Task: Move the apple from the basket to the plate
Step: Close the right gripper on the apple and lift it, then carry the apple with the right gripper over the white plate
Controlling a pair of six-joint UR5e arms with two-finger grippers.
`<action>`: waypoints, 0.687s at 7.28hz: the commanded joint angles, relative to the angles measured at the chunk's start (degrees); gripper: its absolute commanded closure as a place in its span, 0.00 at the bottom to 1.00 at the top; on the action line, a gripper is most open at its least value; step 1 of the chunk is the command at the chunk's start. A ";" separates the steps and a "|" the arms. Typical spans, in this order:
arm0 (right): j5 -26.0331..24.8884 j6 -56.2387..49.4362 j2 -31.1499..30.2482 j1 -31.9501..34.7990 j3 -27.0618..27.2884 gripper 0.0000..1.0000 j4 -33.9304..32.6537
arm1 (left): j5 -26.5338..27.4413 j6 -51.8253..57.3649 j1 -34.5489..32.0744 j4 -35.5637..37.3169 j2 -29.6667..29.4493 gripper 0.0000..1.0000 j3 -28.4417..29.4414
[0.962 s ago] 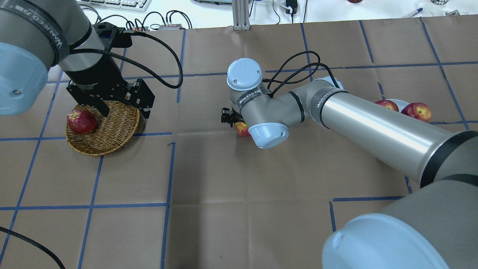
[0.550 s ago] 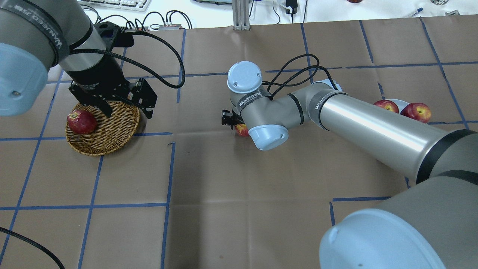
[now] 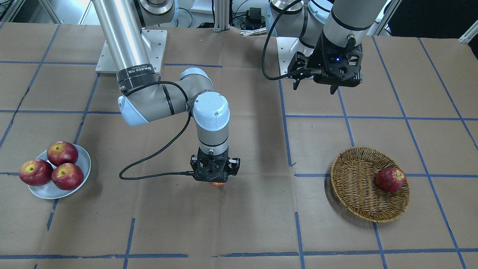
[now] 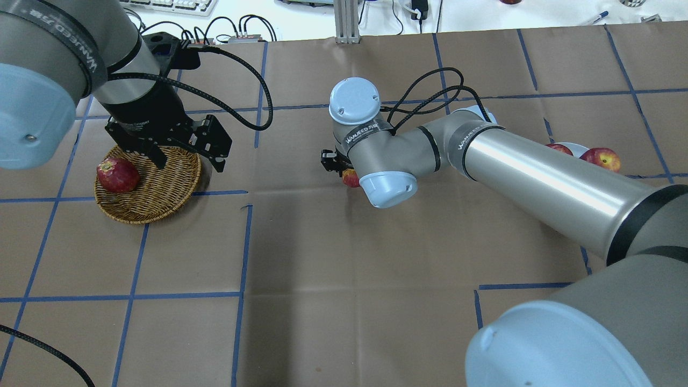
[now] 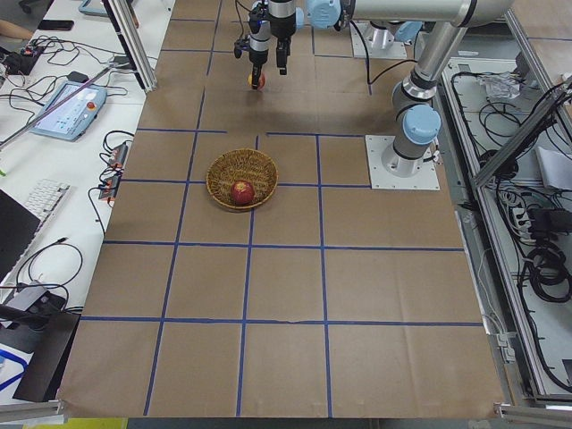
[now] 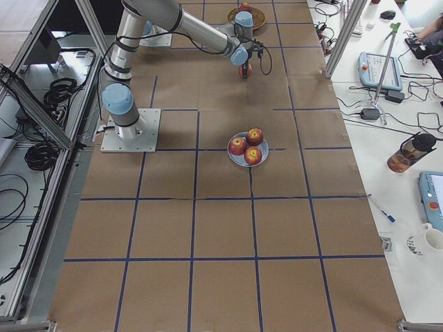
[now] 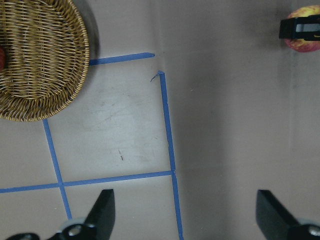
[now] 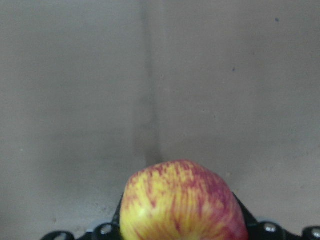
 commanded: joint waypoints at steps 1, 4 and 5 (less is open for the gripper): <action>-0.09 -1.83 -5.28 -2.37 -0.53 0.35 5.41 | -0.21 -0.08 -0.03 0.00 -0.12 0.01 -0.04; 0.00 -24.18 -17.50 -17.54 2.70 0.37 18.09 | -0.29 -0.16 -0.03 0.00 -0.12 0.01 -0.21; 0.00 -31.74 -21.36 -22.54 6.73 0.37 18.02 | -0.29 -0.17 -0.03 0.00 -0.21 0.01 -0.13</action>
